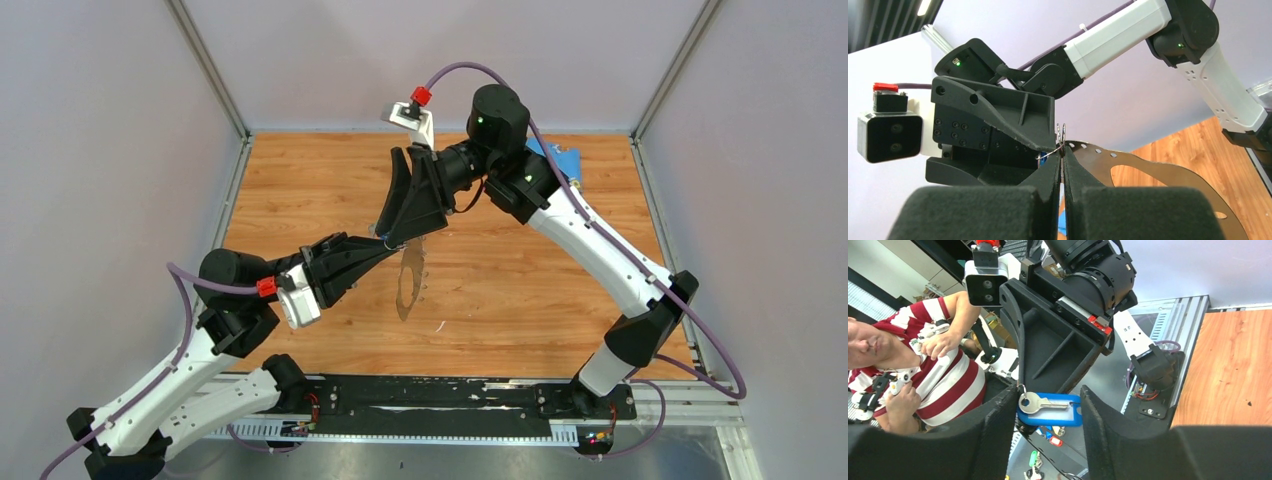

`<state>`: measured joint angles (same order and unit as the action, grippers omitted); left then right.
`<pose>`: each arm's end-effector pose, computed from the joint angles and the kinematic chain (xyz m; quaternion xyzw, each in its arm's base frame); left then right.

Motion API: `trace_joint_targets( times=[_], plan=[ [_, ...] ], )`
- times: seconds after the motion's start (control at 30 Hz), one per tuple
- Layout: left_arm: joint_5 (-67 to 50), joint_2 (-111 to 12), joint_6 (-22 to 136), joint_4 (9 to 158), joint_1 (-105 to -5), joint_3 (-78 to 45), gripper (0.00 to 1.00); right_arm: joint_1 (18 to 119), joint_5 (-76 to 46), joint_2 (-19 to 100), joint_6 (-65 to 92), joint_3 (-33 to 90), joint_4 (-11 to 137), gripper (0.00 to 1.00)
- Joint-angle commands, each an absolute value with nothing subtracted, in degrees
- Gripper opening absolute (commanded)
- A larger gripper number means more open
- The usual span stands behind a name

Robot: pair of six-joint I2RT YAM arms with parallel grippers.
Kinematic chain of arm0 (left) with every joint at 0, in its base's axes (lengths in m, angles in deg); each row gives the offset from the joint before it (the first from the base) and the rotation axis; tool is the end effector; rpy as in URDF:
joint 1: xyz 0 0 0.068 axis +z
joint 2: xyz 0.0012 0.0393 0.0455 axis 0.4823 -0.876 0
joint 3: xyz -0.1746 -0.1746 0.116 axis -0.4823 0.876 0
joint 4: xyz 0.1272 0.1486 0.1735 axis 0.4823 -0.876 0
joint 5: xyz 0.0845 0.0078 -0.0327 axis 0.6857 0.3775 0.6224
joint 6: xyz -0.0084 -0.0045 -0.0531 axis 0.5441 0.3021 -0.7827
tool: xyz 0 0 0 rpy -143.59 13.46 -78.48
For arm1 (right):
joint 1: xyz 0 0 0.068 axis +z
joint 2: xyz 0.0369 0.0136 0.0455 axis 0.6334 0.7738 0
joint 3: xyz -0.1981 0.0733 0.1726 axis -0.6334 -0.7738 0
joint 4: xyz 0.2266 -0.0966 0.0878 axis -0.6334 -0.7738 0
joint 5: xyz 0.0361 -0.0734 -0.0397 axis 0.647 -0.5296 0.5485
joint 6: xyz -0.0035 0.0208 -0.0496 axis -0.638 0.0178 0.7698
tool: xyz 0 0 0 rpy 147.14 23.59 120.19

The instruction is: Put the keys on the keyring

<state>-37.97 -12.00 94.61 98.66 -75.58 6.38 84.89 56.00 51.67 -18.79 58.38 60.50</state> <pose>0.0733 -0.1097 0.4324 0.5112 0.2206 -0.3062 0.7722 0.2099 0.2642 0.5067 -0.5156 0.4656 0.7004 0.1639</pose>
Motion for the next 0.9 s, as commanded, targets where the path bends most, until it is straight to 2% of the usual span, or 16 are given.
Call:
trace_joint_targets(
  times=[0.0,0.13,0.43,0.87],
  plan=[
    [-38.5,-10.6,95.7,105.9,-76.5,4.7,0.00,83.7,53.5,52.5,-20.2,57.2,62.6,0.53],
    [-38.6,-10.3,95.7,106.0,-76.6,5.0,0.00,83.7,52.9,53.0,-21.2,57.9,62.9,0.57],
    [-39.4,-9.7,96.8,106.0,-76.6,5.7,0.00,83.7,50.8,53.6,-24.8,58.6,64.8,0.56],
    [-39.3,-9.6,96.5,106.0,-76.6,5.8,0.00,82.7,47.7,53.1,-27.5,59.5,65.8,0.59]
  ],
)
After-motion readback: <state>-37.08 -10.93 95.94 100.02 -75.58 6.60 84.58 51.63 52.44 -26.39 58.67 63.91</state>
